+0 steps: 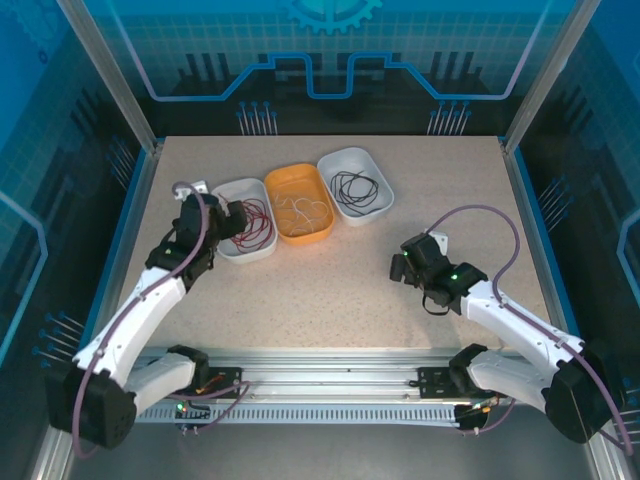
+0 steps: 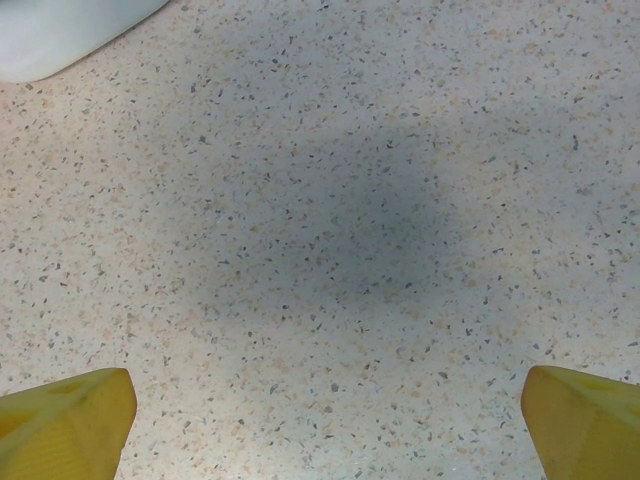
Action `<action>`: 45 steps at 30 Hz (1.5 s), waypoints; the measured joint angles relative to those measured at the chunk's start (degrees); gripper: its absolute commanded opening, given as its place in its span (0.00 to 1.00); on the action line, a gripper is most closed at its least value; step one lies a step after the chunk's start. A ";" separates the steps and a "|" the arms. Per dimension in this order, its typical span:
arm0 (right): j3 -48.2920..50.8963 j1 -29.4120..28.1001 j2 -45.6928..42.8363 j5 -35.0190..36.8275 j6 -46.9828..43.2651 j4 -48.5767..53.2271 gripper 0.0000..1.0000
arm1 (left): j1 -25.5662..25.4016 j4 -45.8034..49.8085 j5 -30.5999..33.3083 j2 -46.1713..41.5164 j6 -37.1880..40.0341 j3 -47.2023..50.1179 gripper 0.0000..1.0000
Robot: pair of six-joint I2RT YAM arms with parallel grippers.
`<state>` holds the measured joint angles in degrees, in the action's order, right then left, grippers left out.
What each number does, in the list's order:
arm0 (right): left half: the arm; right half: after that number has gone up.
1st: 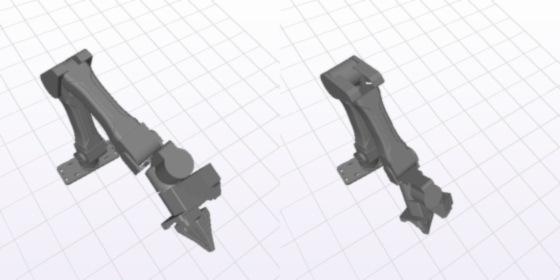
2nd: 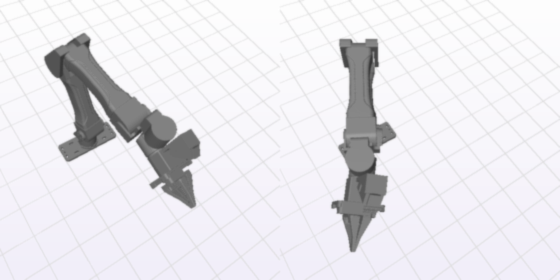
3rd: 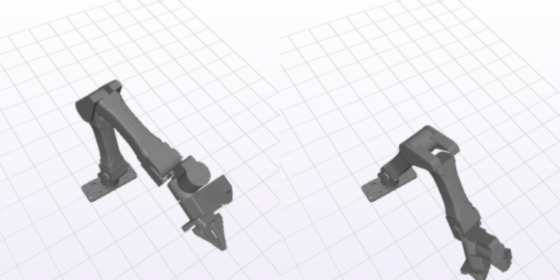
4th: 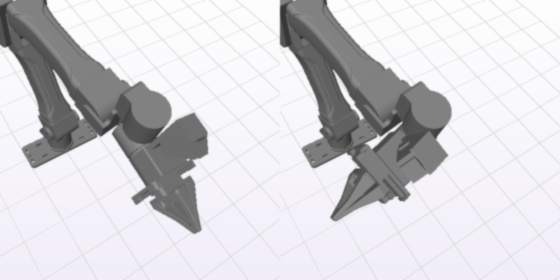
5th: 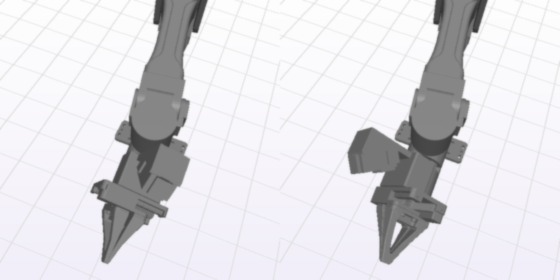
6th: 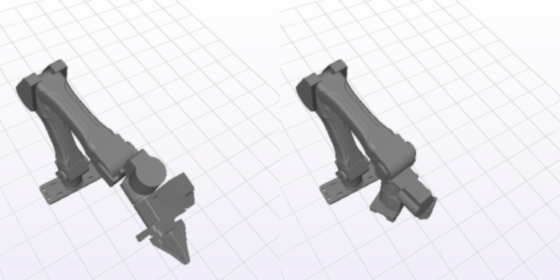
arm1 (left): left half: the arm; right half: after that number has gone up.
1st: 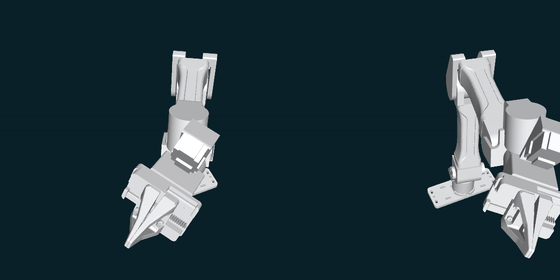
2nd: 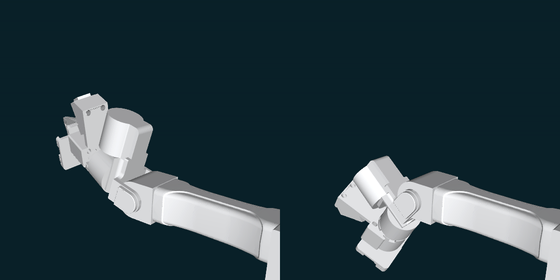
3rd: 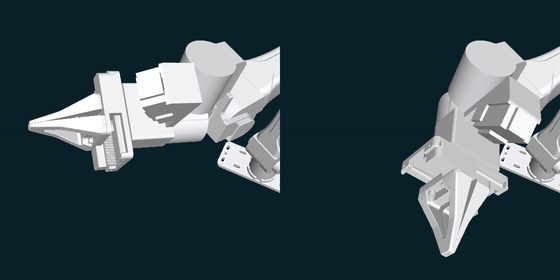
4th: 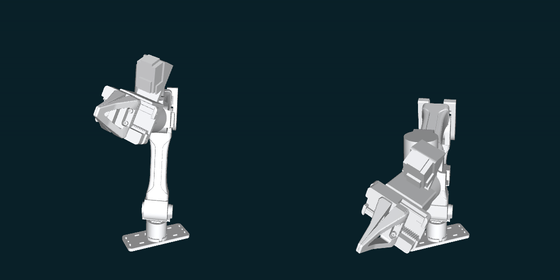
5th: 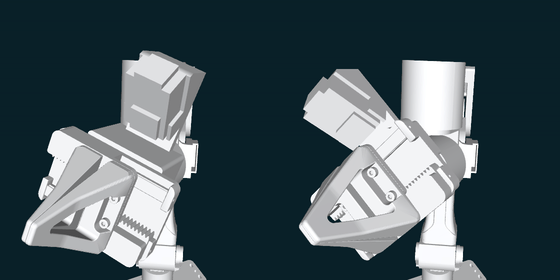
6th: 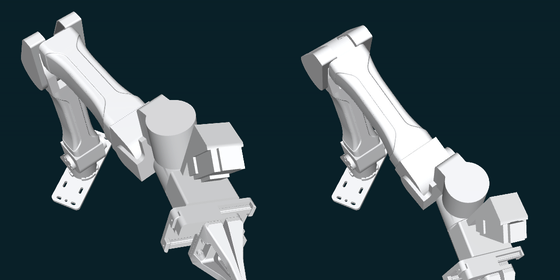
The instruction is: Untangle the cables
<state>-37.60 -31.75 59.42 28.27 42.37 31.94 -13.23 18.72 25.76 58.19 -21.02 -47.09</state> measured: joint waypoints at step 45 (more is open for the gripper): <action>23.50 24.24 -0.72 -7.82 -37.79 -58.75 1.00 | 18.25 -85.09 -21.62 21.03 13.68 41.24 0.99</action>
<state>-14.11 -7.51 58.70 20.45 4.58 -26.81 5.02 -66.37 4.14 79.22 -7.33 -5.85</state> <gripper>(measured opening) 0.997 0.992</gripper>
